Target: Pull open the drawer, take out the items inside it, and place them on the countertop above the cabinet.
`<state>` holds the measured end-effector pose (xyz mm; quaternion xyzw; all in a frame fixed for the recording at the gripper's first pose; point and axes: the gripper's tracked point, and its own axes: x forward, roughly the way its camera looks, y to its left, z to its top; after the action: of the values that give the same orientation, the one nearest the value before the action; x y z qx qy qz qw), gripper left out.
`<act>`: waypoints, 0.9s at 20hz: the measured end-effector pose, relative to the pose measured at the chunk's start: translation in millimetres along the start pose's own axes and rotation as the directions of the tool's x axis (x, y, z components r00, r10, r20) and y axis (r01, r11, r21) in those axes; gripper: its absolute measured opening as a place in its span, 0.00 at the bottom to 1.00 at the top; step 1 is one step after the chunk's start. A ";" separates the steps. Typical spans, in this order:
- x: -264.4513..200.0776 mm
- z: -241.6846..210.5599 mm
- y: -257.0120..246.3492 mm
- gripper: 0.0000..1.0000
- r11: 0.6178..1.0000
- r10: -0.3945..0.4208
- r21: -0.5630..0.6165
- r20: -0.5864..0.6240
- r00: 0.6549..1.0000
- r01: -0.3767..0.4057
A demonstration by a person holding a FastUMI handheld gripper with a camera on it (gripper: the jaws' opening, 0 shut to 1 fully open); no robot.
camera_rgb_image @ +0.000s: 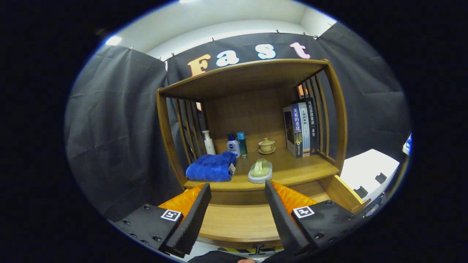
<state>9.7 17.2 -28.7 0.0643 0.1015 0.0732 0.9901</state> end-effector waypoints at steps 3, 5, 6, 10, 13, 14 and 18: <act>-13.2 -17.1 -1.8 0.95 0.999 -0.029 -0.040 0.024 0.999 0.030; -20.8 -31.7 -3.2 0.95 0.996 -0.047 -0.077 0.031 0.998 0.050; -22.4 -39.5 -1.4 0.95 0.994 -0.048 -0.098 0.032 0.998 0.051; -29.5 -71.8 5.5 0.95 0.992 -0.034 -0.118 -0.001 0.999 0.034; -35.3 -94.5 4.7 0.96 0.991 -0.042 -0.129 -0.028 0.999 0.038; -36.6 -102.5 4.9 0.96 0.991 -0.046 -0.131 -0.036 0.998 0.041; -36.2 -123.9 1.6 0.96 0.992 -0.058 -0.116 -0.057 0.997 0.051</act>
<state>-51.6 27.1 -141.8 0.0026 0.1288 0.0538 0.9902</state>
